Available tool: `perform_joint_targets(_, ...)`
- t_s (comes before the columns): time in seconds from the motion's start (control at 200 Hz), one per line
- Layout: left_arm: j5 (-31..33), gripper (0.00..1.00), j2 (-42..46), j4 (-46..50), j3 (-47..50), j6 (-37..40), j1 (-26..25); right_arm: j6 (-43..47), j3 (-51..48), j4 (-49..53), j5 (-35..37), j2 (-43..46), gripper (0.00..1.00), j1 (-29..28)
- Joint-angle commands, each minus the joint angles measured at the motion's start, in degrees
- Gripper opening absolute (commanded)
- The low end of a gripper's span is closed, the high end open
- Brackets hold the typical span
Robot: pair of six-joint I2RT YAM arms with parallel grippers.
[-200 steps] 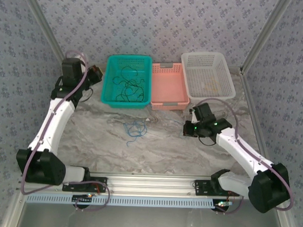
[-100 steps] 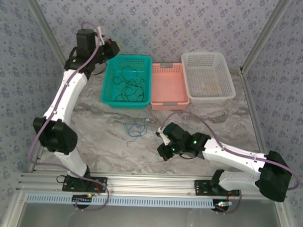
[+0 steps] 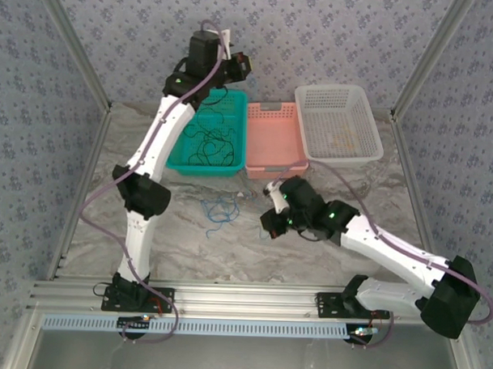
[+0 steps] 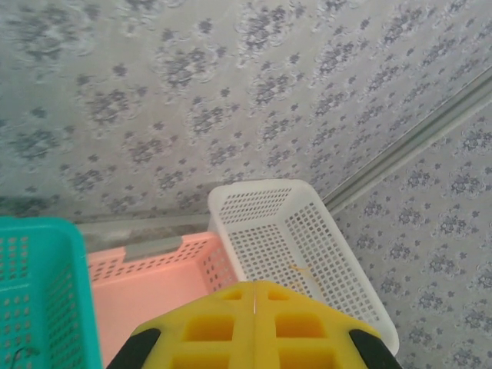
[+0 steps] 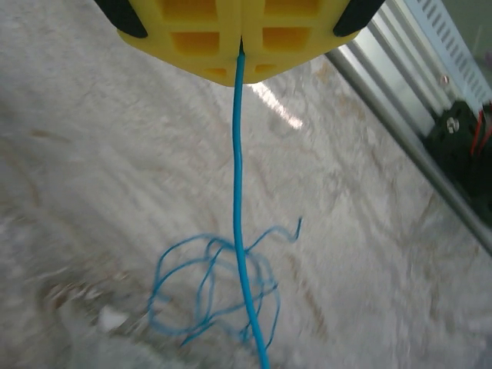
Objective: Untangle the cables
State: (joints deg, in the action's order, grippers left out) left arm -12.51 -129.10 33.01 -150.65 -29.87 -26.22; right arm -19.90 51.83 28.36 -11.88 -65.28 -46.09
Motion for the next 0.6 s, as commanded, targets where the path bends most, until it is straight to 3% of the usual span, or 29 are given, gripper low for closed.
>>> perform_joint_targets(0.0, 2.11, 0.0, -6.25, 0.98, -7.77, -0.66, -0.41, 0.02, 6.18, 2.22, -2.42, -2.88, 0.0, 6.74)
perform_joint_targets(0.19, 2.22, 0.0, -14.75, -8.85, -12.13, -5.0, 0.2, 0.15, 15.64, 1.08, -5.83, -13.91, 0.0, 17.66)
perform_joint_targets(0.385, 0.08, 0.0, -21.76, -19.39, -12.3, -9.02, 0.08, 1.51, 27.1, 0.26, -2.45, -27.65, 0.0, 21.93)
perform_joint_targets(0.595, -2.38, 0.0, -25.34, -21.17, -12.3, -8.49, -1.6, -0.19, 32.46, -1.14, 1.2, -38.24, 0.0, 25.44)
